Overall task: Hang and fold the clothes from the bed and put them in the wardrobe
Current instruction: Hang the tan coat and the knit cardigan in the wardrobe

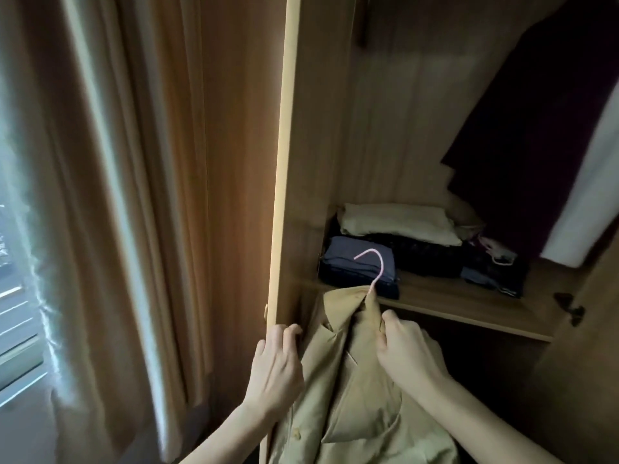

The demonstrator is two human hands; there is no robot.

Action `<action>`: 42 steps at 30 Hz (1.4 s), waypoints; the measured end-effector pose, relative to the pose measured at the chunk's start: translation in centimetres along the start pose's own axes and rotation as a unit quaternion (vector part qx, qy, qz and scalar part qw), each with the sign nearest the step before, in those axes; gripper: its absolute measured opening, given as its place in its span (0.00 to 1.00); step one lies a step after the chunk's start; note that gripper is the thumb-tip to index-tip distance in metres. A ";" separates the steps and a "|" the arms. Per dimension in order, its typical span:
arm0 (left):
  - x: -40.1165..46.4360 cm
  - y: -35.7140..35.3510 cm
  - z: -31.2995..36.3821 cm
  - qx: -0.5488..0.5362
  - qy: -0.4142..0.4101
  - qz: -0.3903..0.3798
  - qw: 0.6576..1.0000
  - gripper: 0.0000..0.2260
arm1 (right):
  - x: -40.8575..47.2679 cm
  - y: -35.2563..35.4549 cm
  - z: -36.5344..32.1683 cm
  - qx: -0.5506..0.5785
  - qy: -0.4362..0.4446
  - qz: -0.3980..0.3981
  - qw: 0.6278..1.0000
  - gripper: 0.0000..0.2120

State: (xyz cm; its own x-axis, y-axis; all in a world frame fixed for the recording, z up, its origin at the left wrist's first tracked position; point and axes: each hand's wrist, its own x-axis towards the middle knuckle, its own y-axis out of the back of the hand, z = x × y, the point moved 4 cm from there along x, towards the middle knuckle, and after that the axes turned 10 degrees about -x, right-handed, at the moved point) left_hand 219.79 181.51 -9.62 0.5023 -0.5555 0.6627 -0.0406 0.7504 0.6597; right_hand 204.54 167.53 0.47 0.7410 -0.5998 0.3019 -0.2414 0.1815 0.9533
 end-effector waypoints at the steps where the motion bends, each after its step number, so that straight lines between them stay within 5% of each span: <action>1: 0.5 -0.2 1.4 -0.015 -0.020 -0.019 1.000 0.18 | 0.1 0.2 0.5 -0.007 -0.002 0.003 1.000 0.04; 5: 5.6 -0.9 6.3 -0.054 -0.038 -0.076 0.995 0.17 | 0.7 1.8 2.5 -0.032 -0.018 0.043 0.998 0.03; 11: 14.2 -2.5 12.3 0.035 -0.148 -0.149 0.977 0.16 | 1.8 5.2 7.7 -0.066 -0.050 0.121 0.989 0.04; 18: 20.2 -6.2 18.8 -0.250 -0.193 -0.119 0.941 0.10 | 3.0 9.4 14.4 -0.085 -0.061 0.176 0.979 0.05; 25: 26.5 -9.3 24.1 -0.320 -0.203 -0.111 0.919 0.30 | 6.3 12.2 20.0 -0.091 -0.064 0.230 0.967 0.06; 31: 34.3 -12.6 28.4 -0.235 -0.235 -0.110 0.937 0.14 | 11.8 14.2 24.2 -0.115 -0.069 0.229 0.964 0.06; 42: 53.7 -16.0 35.6 -0.144 -0.255 -0.070 0.954 0.02 | 26.0 20.7 32.8 -0.108 -0.072 0.270 0.954 0.09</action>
State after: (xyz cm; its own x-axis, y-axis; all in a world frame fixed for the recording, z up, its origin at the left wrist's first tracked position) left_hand 216.70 126.91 27.99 -0.0024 -0.7042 0.7100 0.2722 0.6828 0.6780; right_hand 198.31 130.13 27.73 0.4482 -0.4711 0.7597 -0.4172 0.6414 0.6439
